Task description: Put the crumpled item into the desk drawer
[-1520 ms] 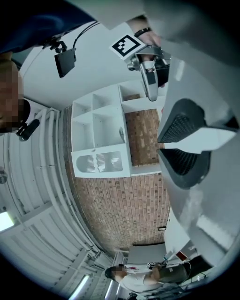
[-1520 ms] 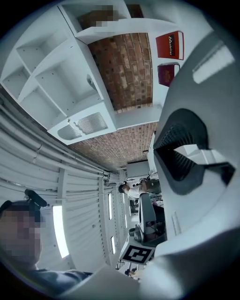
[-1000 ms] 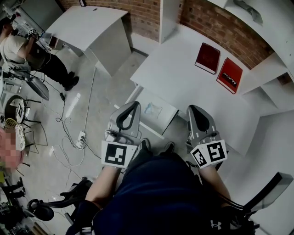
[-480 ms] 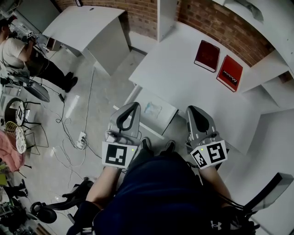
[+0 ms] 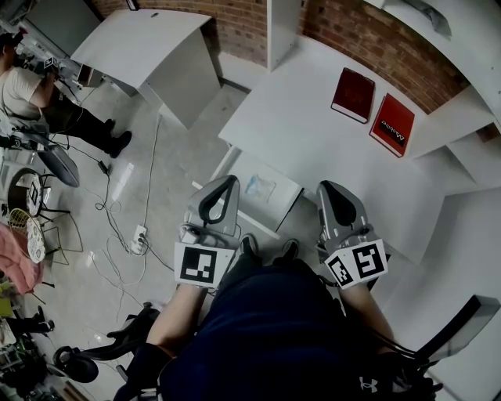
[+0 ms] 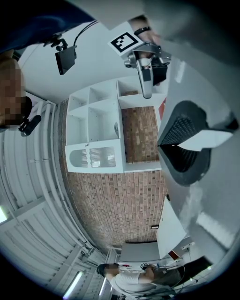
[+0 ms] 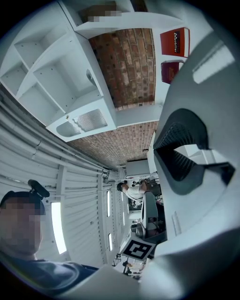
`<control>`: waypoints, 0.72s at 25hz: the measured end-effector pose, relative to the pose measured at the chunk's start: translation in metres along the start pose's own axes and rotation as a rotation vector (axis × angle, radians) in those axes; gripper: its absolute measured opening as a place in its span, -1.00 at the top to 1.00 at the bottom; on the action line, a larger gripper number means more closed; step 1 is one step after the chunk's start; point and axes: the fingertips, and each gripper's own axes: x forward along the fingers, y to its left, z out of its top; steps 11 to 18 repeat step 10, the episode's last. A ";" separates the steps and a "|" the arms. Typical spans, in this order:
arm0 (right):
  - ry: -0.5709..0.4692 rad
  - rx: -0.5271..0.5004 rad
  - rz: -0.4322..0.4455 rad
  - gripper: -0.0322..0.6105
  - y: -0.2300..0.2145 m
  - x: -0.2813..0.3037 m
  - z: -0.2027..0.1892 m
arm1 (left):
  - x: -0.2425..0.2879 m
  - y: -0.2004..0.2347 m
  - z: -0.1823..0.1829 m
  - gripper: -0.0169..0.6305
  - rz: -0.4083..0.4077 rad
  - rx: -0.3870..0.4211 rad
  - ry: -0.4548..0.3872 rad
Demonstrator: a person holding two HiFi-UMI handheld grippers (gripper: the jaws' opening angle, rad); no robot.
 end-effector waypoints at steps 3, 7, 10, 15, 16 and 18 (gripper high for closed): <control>0.004 0.001 -0.001 0.89 -0.001 0.002 0.000 | 0.003 0.001 0.000 0.94 -0.003 0.001 0.004; 0.008 0.002 -0.002 0.89 -0.005 0.004 -0.002 | 0.008 0.002 -0.001 0.94 -0.004 0.001 0.009; 0.009 0.003 -0.003 0.89 -0.009 0.005 -0.003 | 0.013 0.002 -0.003 0.94 -0.006 0.004 0.011; 0.009 0.003 -0.003 0.89 -0.009 0.005 -0.003 | 0.013 0.002 -0.003 0.94 -0.006 0.004 0.011; 0.009 0.003 -0.003 0.89 -0.009 0.005 -0.003 | 0.013 0.002 -0.003 0.94 -0.006 0.004 0.011; 0.009 0.003 -0.003 0.89 -0.009 0.005 -0.003 | 0.013 0.002 -0.003 0.94 -0.006 0.004 0.011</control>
